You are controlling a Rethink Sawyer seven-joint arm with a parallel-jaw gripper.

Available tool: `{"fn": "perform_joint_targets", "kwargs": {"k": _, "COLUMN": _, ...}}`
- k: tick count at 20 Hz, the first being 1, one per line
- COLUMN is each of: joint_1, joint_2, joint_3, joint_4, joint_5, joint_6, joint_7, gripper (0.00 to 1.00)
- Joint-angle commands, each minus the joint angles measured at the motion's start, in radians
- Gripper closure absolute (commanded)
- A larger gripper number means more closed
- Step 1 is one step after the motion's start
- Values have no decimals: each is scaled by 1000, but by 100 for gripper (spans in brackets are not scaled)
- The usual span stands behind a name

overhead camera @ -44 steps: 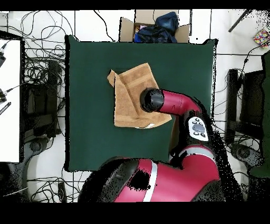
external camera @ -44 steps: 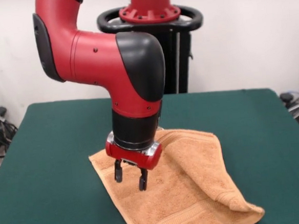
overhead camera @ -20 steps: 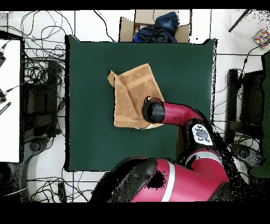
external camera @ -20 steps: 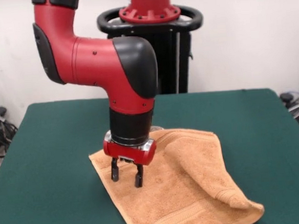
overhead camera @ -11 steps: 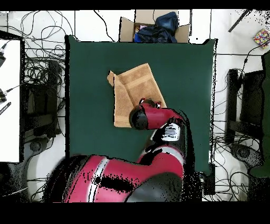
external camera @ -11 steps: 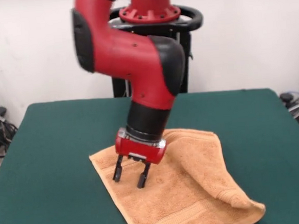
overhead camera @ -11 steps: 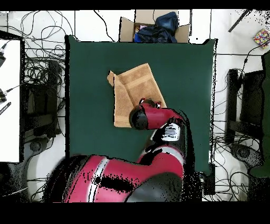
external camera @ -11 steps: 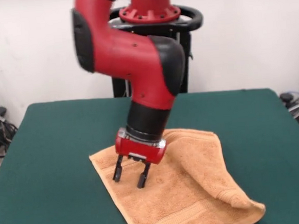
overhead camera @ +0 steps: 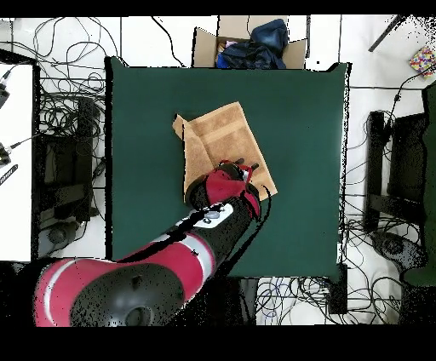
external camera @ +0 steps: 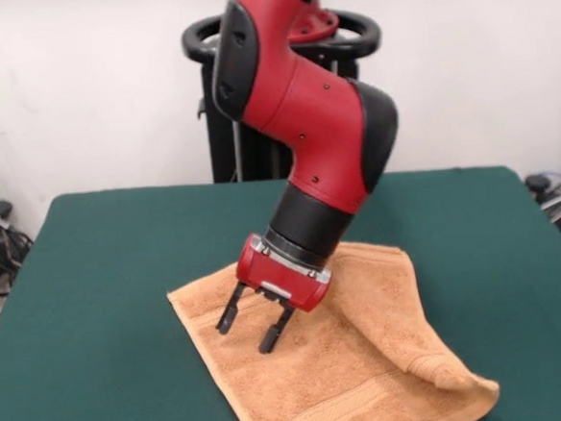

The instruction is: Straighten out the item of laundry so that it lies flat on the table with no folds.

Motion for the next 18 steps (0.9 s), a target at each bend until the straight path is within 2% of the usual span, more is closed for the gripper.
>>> {"fn": "perform_joint_targets", "kwargs": {"k": 1, "joint_1": 35, "joint_2": 249, "joint_3": 23, "joint_4": -15, "joint_5": 151, "joint_6": 69, "joint_7": 232, "gripper": 0}}
{"fn": "perform_joint_targets", "kwargs": {"k": 8, "joint_1": 90, "joint_2": 350, "joint_3": -66, "joint_4": -65, "joint_5": 276, "joint_6": 107, "joint_7": 212, "gripper": 0}}
{"fn": "perform_joint_targets", "kwargs": {"k": 13, "joint_1": 78, "joint_2": 384, "joint_3": -64, "joint_4": -90, "joint_5": 309, "joint_6": 90, "joint_7": 186, "gripper": 0}}
{"fn": "perform_joint_targets", "kwargs": {"k": 18, "joint_1": 47, "joint_2": 385, "joint_3": -50, "joint_4": -97, "joint_5": 298, "joint_6": 87, "joint_7": 153, "gripper": 0}}
